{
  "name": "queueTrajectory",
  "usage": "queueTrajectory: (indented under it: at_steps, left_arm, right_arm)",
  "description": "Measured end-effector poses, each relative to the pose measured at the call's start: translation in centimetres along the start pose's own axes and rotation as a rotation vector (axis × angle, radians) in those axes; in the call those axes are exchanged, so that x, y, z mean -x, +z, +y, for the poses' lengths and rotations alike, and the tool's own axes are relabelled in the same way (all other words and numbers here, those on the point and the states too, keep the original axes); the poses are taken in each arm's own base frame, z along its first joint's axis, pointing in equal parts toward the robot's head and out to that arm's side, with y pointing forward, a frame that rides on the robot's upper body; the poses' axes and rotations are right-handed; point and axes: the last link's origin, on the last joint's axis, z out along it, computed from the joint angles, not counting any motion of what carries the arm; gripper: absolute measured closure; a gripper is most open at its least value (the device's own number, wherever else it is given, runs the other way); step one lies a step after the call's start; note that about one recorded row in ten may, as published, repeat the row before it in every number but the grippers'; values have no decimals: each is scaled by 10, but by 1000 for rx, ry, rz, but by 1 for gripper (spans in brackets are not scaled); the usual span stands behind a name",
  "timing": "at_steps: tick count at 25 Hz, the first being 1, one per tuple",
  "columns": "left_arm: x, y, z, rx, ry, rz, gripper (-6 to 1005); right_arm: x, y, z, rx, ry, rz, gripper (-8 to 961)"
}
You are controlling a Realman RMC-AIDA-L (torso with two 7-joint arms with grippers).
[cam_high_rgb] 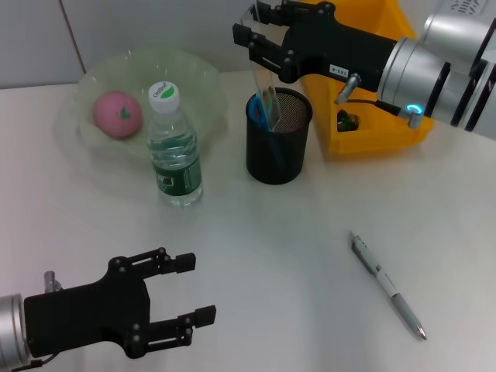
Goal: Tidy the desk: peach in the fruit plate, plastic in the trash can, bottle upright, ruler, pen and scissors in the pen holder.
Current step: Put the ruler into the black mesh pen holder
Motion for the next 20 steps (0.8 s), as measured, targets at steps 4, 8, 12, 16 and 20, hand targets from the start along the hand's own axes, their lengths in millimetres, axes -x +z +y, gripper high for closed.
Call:
queueTrajectory:
  at_steps: [4,8,12,16,20]
  left_arm:
    - [0,0,0,2,0,1,245]
    - [0,0,1,3,-2,2,245]
    - [0,0,1,5,-4,2,244]
    - [1,0,1,5,-6,2,244]
    - [0,0,2,8,-5,4,244]
  right_arm:
    - [0,0,0,3,0,-1,576]
    - [1,1,1,7,0,-3,576]
    - [0,0,1,8,3,-3,576]
    - [-1,0,1,5,13,-7,576]
    - [-1,0,1,6,15,-8,576]
